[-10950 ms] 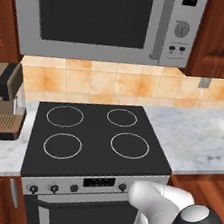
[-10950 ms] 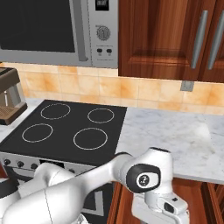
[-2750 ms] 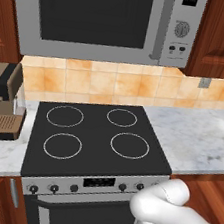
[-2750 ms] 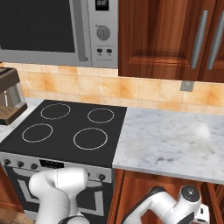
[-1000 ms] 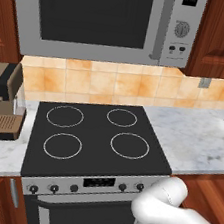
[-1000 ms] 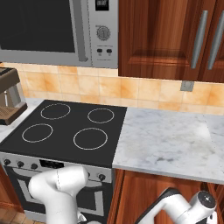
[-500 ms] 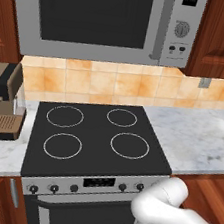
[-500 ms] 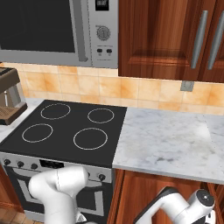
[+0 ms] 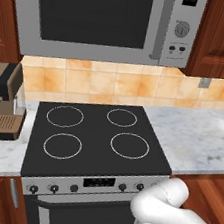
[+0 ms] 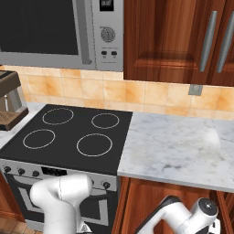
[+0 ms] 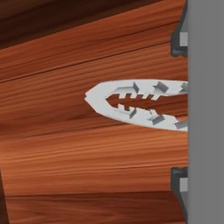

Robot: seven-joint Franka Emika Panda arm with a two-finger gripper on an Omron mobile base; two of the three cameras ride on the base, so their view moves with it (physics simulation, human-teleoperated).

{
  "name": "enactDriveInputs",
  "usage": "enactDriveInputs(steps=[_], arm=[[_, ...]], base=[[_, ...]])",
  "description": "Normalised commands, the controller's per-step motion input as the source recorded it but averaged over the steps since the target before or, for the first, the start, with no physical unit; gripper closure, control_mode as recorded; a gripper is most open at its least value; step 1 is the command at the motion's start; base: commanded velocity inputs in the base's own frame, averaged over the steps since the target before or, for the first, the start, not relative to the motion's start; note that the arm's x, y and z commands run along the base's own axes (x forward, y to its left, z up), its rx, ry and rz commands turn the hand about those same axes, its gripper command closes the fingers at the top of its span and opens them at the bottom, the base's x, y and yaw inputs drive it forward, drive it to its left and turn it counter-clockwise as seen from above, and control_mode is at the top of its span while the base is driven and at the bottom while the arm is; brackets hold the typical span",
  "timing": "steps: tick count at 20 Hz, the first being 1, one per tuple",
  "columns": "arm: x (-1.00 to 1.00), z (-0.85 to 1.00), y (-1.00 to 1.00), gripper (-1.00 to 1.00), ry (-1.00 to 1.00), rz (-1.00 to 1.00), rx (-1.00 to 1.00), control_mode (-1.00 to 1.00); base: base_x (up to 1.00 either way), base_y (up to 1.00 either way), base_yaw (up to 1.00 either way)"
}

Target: Take the tongs from the drawer on the right and place them on the dining counter next to the tray containing the hot dog.

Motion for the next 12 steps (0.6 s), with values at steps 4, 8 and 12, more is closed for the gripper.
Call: enactDriveInputs(steps=[4, 8, 12], arm=[[0.00, 0.00, 0.00, -1.00, 0.00, 0.00, 0.00, -1.00], [0.01, -0.08, -0.04, -1.00, 0.00, 0.00, 0.00, -1.00], [0.00, -0.08, 0.00, -1.00, 0.00, 0.00, 0.00, -1.00]], base=[[0.00, 0.00, 0.00], [0.00, 0.00, 0.00], [0.00, 0.00, 0.00]])
